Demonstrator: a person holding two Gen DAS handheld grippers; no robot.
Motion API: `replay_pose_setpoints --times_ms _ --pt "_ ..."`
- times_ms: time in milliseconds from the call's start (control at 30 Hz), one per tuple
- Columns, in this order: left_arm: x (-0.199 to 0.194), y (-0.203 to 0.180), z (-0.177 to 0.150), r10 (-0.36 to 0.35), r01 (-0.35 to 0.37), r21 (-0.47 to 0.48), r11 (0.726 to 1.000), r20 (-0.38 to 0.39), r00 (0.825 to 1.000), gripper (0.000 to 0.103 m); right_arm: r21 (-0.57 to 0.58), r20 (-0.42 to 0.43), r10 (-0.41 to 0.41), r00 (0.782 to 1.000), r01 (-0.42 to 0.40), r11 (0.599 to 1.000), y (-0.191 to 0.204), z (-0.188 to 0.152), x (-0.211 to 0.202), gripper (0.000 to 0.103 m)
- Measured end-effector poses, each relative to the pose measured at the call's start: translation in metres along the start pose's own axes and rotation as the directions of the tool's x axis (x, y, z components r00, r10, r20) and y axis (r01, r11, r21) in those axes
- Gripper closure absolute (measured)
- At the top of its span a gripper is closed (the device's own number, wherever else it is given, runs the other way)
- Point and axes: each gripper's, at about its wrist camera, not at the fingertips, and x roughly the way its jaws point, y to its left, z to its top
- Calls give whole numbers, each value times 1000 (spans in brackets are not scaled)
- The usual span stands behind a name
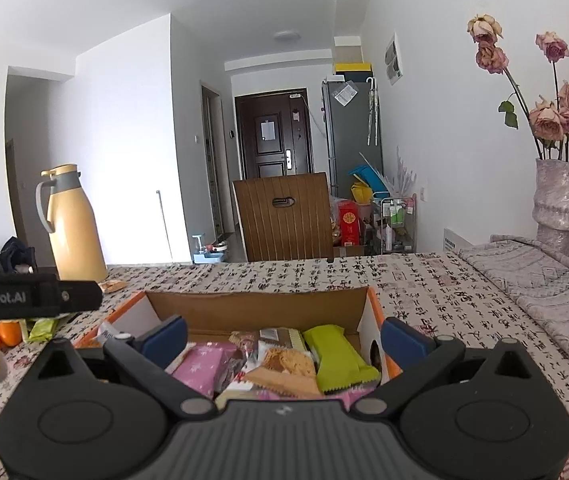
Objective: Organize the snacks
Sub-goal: 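Move both tools back to the loose packets beside the box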
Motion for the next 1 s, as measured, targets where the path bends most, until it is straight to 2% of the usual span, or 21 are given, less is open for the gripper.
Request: replay_pose_setpoints --times_ms 200,533,767,1000 --pt "-14 17 -13 8 -8 -13 1000 -19 1000 0 -12 -45 -12 999 11 1000 7 -15 -14 0" --pt "-18 49 -45 44 -46 -19 999 -107 993 0 -36 -176 -3 984 -4 999 23 -48 -19 0" --pt "-8 65 -68 58 -60 -8 998 -176 983 0 -68 -300 7 954 -28 997 44 -71 -1 0" --pt "4 71 -83 16 -21 -19 1000 -219 976 0 -81 -374 -27 927 -4 997 60 -74 29 0"
